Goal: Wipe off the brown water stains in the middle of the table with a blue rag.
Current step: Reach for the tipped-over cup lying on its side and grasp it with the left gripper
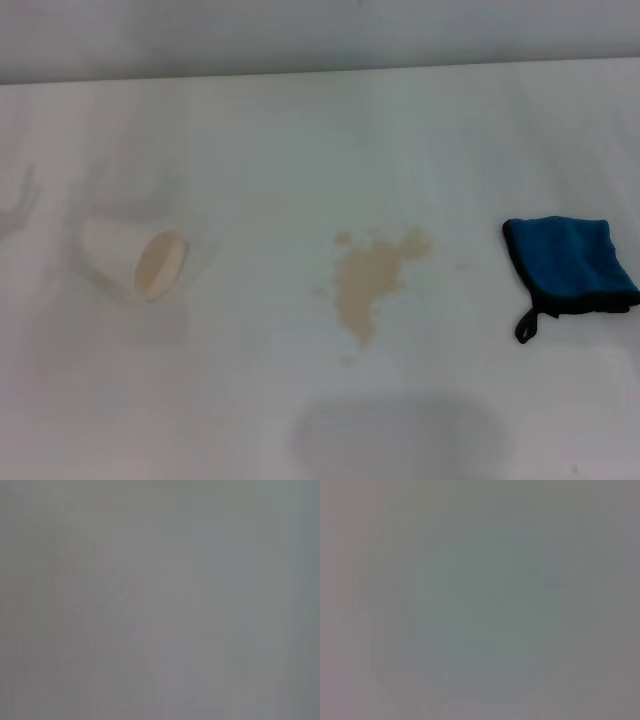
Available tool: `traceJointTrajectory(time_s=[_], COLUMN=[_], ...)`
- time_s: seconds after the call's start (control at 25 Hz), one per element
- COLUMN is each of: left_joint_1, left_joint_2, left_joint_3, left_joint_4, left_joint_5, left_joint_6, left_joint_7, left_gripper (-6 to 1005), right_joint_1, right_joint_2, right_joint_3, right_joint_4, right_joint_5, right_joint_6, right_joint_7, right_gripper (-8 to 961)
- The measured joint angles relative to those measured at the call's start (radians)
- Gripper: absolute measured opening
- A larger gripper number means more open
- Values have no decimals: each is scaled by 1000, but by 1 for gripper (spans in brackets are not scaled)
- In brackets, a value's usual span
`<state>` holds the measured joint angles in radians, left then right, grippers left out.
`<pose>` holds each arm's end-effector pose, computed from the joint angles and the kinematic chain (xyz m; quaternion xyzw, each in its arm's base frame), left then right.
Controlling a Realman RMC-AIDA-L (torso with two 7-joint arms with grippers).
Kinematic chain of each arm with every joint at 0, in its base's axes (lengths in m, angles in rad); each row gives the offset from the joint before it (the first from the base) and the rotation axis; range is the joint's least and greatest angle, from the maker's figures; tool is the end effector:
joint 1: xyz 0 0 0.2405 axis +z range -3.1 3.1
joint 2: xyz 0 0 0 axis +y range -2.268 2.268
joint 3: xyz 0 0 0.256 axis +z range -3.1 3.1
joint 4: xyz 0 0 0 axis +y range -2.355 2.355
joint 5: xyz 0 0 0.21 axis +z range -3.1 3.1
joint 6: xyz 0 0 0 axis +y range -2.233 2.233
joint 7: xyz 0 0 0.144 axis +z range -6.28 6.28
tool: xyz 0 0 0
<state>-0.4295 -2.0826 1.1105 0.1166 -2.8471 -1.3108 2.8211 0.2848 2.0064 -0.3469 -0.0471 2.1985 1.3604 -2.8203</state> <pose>-0.3333 0.3311 0.0334 -0.6490 -0.2022 -0.3626 0.6375 0.4090 0.2647 0.0779 -0.5937 0.2431 0.2861 0.7118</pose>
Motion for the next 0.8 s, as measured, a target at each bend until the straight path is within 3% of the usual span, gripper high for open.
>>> traceJointTrajectory(time_s=[0.8], left_joint_1=[16], left_joint_2=[-1], left_joint_3=[0], left_joint_4=[-5], left_joint_5=[2], left_joint_6=[-23], left_joint_7=[3], left_gripper=[877], right_joint_1=[-17], right_joint_2=[-2], right_joint_3=[9], right_joint_4=[5], right_joint_5=[6], right_joint_6=[-4], right_joint_7=[-13], right_gripper=[875])
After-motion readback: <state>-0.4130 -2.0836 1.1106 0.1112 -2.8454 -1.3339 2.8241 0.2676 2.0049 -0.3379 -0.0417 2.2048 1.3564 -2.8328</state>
